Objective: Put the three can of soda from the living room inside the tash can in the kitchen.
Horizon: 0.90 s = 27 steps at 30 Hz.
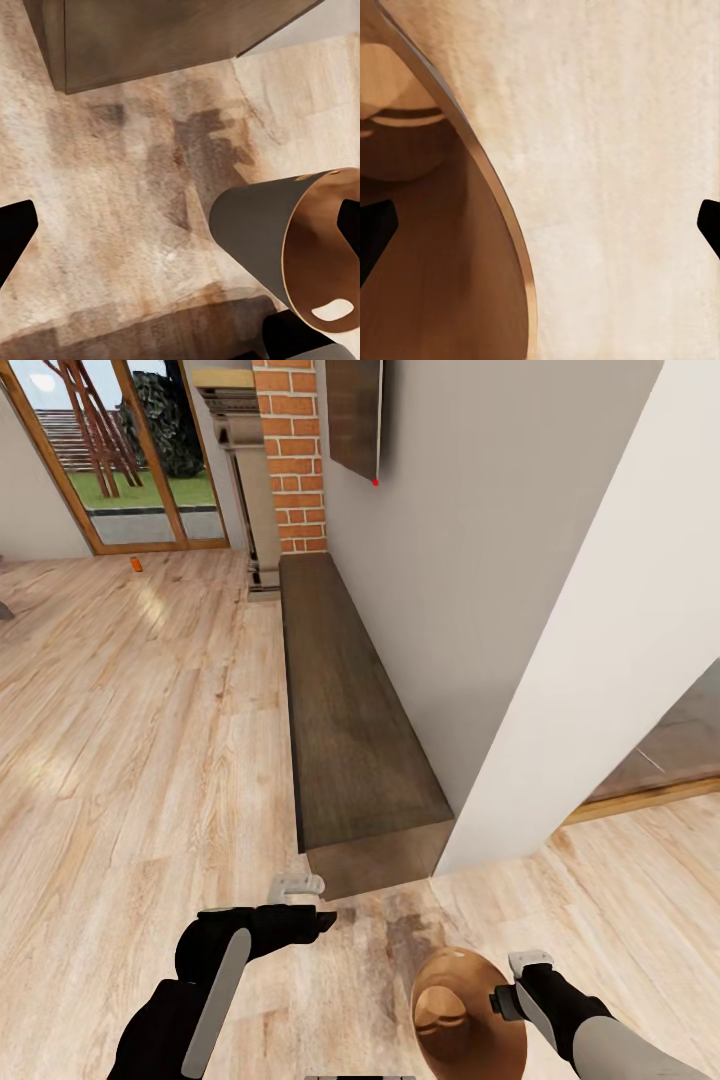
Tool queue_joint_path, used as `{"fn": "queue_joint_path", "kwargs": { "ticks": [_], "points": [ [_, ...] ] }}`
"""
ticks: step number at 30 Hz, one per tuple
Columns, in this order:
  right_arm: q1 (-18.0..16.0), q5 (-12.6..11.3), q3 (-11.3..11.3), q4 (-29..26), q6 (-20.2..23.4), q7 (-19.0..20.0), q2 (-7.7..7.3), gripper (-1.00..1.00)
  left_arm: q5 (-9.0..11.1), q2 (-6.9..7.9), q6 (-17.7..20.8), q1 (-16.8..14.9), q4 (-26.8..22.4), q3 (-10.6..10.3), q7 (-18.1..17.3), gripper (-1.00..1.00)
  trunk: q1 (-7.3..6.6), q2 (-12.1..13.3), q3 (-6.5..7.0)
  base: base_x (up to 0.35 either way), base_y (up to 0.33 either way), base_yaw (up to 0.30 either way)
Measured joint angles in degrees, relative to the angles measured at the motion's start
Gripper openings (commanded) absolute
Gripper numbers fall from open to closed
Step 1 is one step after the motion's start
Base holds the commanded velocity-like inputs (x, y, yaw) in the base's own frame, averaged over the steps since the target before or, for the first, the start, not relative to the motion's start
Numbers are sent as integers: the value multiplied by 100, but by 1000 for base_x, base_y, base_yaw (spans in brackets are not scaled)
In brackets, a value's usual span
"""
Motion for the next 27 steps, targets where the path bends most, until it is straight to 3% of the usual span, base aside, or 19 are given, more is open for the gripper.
{"fn": "queue_joint_path", "kwargs": {
  "ticks": [27],
  "points": [
    [0,0,2,-10,-9,0,0,100,0,0,0,0,9,0,0,100,0,0,0,0,0,0]
  ]
}}
